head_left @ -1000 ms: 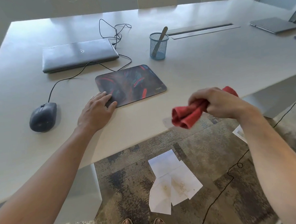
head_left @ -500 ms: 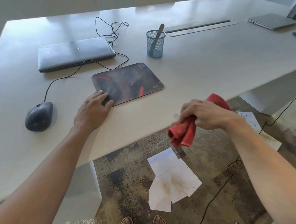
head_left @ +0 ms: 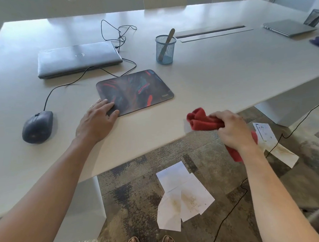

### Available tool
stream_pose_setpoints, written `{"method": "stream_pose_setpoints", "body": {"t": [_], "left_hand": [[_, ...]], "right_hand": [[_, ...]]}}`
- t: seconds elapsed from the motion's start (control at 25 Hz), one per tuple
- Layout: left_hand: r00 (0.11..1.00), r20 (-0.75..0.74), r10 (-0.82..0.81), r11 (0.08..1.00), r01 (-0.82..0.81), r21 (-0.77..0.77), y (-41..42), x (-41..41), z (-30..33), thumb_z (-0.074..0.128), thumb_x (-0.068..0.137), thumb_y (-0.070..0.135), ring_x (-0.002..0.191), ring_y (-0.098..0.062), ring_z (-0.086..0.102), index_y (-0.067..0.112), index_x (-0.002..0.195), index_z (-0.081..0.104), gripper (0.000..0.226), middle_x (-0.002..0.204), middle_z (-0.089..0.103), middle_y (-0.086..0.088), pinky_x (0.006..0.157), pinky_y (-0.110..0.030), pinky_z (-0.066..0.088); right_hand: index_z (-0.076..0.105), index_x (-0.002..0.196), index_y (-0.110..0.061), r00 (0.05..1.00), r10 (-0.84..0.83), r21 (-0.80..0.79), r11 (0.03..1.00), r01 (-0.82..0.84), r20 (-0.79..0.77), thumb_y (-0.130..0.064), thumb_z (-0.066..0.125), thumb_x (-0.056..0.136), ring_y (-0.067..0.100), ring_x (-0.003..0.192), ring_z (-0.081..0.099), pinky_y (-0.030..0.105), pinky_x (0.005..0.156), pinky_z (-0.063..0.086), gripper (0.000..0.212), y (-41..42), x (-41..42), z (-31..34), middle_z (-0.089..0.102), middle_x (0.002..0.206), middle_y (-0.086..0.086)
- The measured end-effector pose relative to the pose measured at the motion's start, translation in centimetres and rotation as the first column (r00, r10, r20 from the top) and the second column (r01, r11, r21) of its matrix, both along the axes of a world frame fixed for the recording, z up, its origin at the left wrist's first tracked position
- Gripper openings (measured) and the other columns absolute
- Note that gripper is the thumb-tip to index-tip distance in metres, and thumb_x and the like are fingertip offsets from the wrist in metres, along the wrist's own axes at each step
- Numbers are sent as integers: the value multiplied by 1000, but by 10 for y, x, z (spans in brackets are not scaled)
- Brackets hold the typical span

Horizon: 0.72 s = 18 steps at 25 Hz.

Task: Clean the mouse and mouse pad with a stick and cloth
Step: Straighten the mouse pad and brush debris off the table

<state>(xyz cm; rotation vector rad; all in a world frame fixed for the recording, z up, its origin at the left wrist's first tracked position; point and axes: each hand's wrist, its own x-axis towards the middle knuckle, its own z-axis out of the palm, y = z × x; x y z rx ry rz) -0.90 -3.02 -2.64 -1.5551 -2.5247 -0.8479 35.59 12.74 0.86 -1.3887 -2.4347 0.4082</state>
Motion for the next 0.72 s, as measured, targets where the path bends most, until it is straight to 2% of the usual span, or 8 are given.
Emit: {"method": "stream_pose_setpoints", "body": {"t": [0.12,0.2,0.28,0.4,0.48,0.56,0.64,0.72], "left_hand": [[1000,-15,-5,1000,6,23,0,-1,-1,52,94,41,132,-17,37,18,126,60,40,131,57,-5,106,-34,29],[1000,-23,-17,999,17,35,1,0,0,52,94,40,127,-16,37,17,123,61,39,128,58,-6,104,-34,30],[999,-30,-13,999,14,32,1,0,0,52,94,40,128,-17,38,17,124,61,39,129,58,-6,104,-35,31],[1000,-21,-10,1000,10,10,0,1,1,51,95,40,132,-18,37,17,127,59,41,134,55,-5,106,-35,29],[1000,-28,-7,1000,7,11,0,1,2,51,95,41,131,-17,37,18,126,59,40,134,56,-5,105,-33,30],[1000,-28,0,1000,1,13,-1,2,2,51,94,41,128,-15,37,18,125,60,39,132,57,-4,103,-34,32],[999,-33,2,1000,-1,21,-1,1,2,51,94,41,124,-14,38,19,123,61,38,128,58,-4,100,-36,35],[999,-35,-3,1000,4,24,-1,0,1,51,94,41,122,-13,38,19,122,61,37,126,58,-4,99,-37,36]], "right_hand": [[70,108,-39,975,119,-231,970,-74,187,2,49,72,20,105,59,42,97,47,58,-5,22,-2,69,112,-7],[69,108,-41,963,94,-265,964,-24,254,1,50,75,22,105,60,44,95,49,56,-9,30,-7,69,111,-4],[68,112,-39,988,13,-208,978,20,156,4,50,75,22,101,60,42,89,49,59,-12,31,-4,67,108,-3],[68,110,-40,986,-37,-119,993,17,-164,9,53,73,15,95,63,32,83,47,63,-9,30,13,67,96,-15],[64,110,-42,881,-88,-111,993,40,-466,0,61,77,2,91,66,22,83,51,54,-7,26,25,68,93,-26],[60,109,-43,757,-72,4,995,98,-649,-17,66,80,-9,88,62,6,79,46,39,-8,19,28,66,94,-34],[59,113,-38,751,-52,59,991,120,-659,-19,68,83,-4,85,62,5,78,43,37,-15,11,17,64,92,-30],[62,115,-22,861,-73,28,995,101,-503,-5,67,82,15,89,64,19,80,43,38,-22,12,-18,60,93,-18]]}}
